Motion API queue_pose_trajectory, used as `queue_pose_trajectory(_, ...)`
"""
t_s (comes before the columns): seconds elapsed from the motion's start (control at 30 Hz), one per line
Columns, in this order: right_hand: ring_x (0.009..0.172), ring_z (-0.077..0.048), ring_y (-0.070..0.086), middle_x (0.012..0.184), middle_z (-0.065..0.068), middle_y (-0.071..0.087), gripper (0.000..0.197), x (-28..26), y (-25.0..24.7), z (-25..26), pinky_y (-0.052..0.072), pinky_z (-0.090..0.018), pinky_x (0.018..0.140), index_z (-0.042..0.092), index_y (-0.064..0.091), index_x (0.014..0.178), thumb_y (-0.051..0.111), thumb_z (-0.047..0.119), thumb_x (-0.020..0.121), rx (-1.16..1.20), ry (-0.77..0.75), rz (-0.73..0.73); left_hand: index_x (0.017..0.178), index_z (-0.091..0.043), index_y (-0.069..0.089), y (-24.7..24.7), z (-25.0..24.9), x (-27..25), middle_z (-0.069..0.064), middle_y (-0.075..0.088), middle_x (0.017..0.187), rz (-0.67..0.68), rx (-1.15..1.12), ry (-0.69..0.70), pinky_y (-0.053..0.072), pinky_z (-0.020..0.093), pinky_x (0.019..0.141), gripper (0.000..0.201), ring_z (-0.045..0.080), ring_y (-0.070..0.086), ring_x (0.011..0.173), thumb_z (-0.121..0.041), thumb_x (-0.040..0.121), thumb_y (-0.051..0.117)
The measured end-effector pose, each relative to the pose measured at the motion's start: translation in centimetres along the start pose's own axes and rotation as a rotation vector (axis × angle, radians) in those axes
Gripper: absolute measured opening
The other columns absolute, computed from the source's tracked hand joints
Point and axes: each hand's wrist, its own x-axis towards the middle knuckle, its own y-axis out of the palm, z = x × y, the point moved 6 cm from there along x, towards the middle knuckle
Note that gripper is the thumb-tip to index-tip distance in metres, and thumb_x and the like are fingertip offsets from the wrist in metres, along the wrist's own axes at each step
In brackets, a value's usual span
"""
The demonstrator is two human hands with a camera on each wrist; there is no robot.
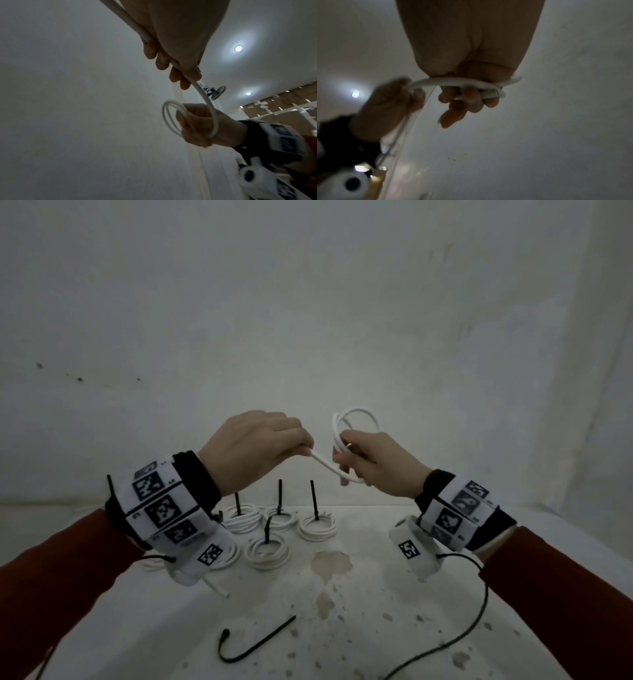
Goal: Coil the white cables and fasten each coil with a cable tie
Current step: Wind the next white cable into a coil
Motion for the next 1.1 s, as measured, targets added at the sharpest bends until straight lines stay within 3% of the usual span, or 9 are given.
queue_pose_trajectory(0.17,0.044,-0.008,0.032,0.052,0.005,0.039,0.032,-0.6,1.1,1.5,0.027,-0.017,0.044,-0.001,0.058,0.078,0.045,0.018,0.101,0.569,0.091,0.095,0.089,-0.008,0.063,1.0,2.8,-0.8,0.005,0.061,0.077,-0.035,-0.148,-0.194,0.032,0.024,0.062,0.033,0.011,0.041,0.068,-0.031,0.094,0.04)
queue_pose_trajectory(0.33,0.034,-0.009,0.014,0.036,0.007,0.022,0.061,-0.2,1.3,3.2,0.014,-0.022,0.041,0.013,0.053,0.056,0.031,0.061,0.088,1.069,0.11,0.093,0.112,-0.021,0.061,2.4,2.5,-0.8,-0.009,0.06,0.097,-0.121,-0.511,-0.417,0.035,0.012,0.081,0.034,0.008,0.051,0.09,-0.033,0.098,0.033)
queue_pose_trajectory(0.4,0.032,-0.009,0.013,0.035,0.007,0.021,0.064,0.0,1.0,3.5,0.012,-0.024,0.041,0.018,0.048,0.049,0.024,0.064,0.086,1.091,0.151,0.017,0.108,-0.035,0.061,3.2,2.0,-0.8,-0.012,0.063,0.097,-0.106,-0.702,-0.492,0.038,0.023,0.084,0.034,0.016,0.054,0.094,-0.044,0.096,0.03)
queue_pose_trajectory(0.47,0.032,-0.01,0.013,0.036,0.007,0.02,0.058,0.0,0.6,3.4,0.011,-0.024,0.041,0.019,0.043,0.047,0.031,0.059,0.088,1.073,0.187,-0.104,0.095,-0.029,0.064,3.9,1.6,-0.9,-0.006,0.066,0.09,-0.111,-0.863,-0.521,0.041,0.03,0.077,0.03,0.022,0.056,0.084,-0.044,0.095,0.038)
queue_pose_trajectory(0.63,0.036,-0.011,0.018,0.042,0.007,0.022,0.05,-0.5,0.7,2.5,0.011,-0.038,0.055,0.017,0.04,0.055,0.041,0.054,0.089,0.963,0.203,-0.277,0.083,-0.015,0.056,4.5,0.9,-1.2,-0.014,0.058,0.069,-0.108,-1.051,-0.598,0.041,0.019,0.074,0.023,0.012,0.052,0.075,-0.026,0.095,0.04)
queue_pose_trajectory(0.77,0.041,-0.013,0.033,0.046,0.006,0.03,0.054,-0.8,1.2,2.4,0.026,-0.033,0.053,0.017,0.038,0.057,0.038,0.064,0.082,0.876,0.166,-0.263,0.084,-0.01,0.053,4.8,0.5,-1.3,-0.011,0.05,0.06,-0.091,-1.296,-0.682,0.05,0.033,0.078,0.024,0.014,0.058,0.067,-0.029,0.095,0.041)
queue_pose_trajectory(0.87,0.053,-0.016,0.046,0.049,0.005,0.045,0.055,-1.2,1.4,2.9,0.043,-0.025,0.06,0.016,0.043,0.057,0.036,0.065,0.081,0.713,0.079,-0.184,0.088,-0.005,0.049,4.8,0.5,-1.3,-0.011,0.037,0.058,-0.124,-1.343,-0.773,0.047,0.027,0.062,0.028,0.007,0.039,0.052,-0.031,0.097,0.043)
queue_pose_trajectory(0.97,0.058,-0.009,0.053,0.06,0.003,0.062,0.047,-1.6,1.3,3.5,0.042,-0.015,0.064,0.011,0.058,0.065,0.041,0.046,0.091,0.569,0.023,-0.16,0.093,-0.005,0.05,4.7,0.4,-1.2,-0.012,0.032,0.057,-0.123,-1.331,-0.822,0.038,0.022,0.055,0.03,0.007,0.03,0.051,-0.034,0.095,0.044)
queue_pose_trajectory(1.1,0.053,-0.016,0.053,0.053,-0.002,0.057,0.04,-1.8,1.7,3.7,0.048,-0.025,0.067,0.014,0.053,0.07,0.038,0.04,0.096,0.941,0.02,-0.096,0.085,-0.004,0.048,4.1,-0.2,-0.4,-0.011,0.029,0.057,-0.123,-1.359,-0.808,0.032,0.019,0.049,0.034,0.007,0.026,0.048,-0.036,0.096,0.044)
